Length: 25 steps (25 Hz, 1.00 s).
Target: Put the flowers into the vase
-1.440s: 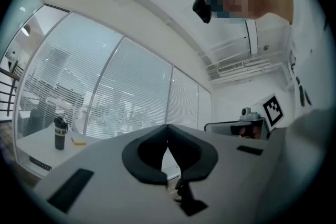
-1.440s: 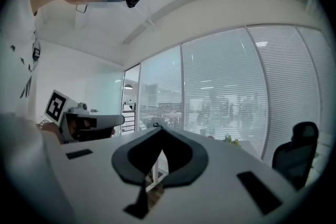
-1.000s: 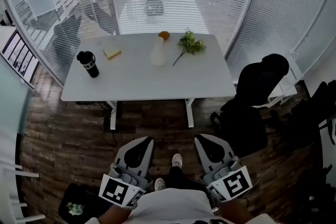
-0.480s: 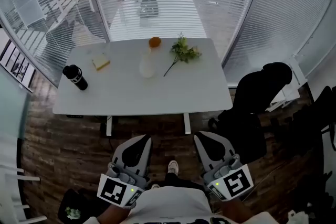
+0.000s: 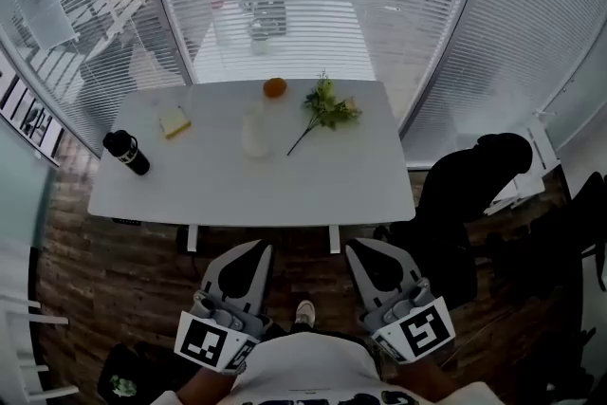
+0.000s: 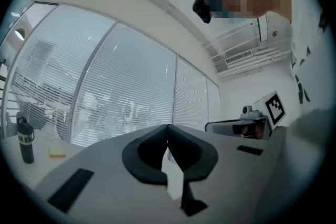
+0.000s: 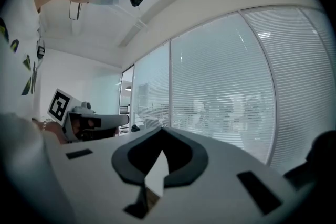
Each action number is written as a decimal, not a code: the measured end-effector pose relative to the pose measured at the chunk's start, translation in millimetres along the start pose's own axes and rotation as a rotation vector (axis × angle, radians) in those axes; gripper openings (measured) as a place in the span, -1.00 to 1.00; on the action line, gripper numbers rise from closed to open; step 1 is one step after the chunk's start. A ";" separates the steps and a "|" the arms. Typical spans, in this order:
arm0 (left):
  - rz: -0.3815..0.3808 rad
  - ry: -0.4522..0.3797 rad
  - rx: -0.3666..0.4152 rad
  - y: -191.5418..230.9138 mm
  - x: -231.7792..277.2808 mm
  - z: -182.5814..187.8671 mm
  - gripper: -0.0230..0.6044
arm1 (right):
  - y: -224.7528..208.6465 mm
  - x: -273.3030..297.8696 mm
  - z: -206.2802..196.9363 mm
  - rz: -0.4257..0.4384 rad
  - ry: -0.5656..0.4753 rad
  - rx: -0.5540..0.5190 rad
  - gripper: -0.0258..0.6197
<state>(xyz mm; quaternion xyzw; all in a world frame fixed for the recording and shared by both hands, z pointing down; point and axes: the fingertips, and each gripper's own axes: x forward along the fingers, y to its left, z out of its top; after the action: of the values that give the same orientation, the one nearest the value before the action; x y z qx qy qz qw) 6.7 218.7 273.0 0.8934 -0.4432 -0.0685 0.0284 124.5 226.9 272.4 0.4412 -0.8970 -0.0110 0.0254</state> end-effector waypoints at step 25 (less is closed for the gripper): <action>-0.007 -0.016 -0.005 126.3 112.7 6.2 -0.89 | -76.7 152.7 -0.4 0.002 0.016 -0.009 -0.89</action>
<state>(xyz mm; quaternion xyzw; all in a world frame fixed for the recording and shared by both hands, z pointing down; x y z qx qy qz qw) -26.3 52.6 270.1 0.8943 -0.4400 -0.0772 0.0269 92.2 59.1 275.0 0.4403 -0.8971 -0.0116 0.0345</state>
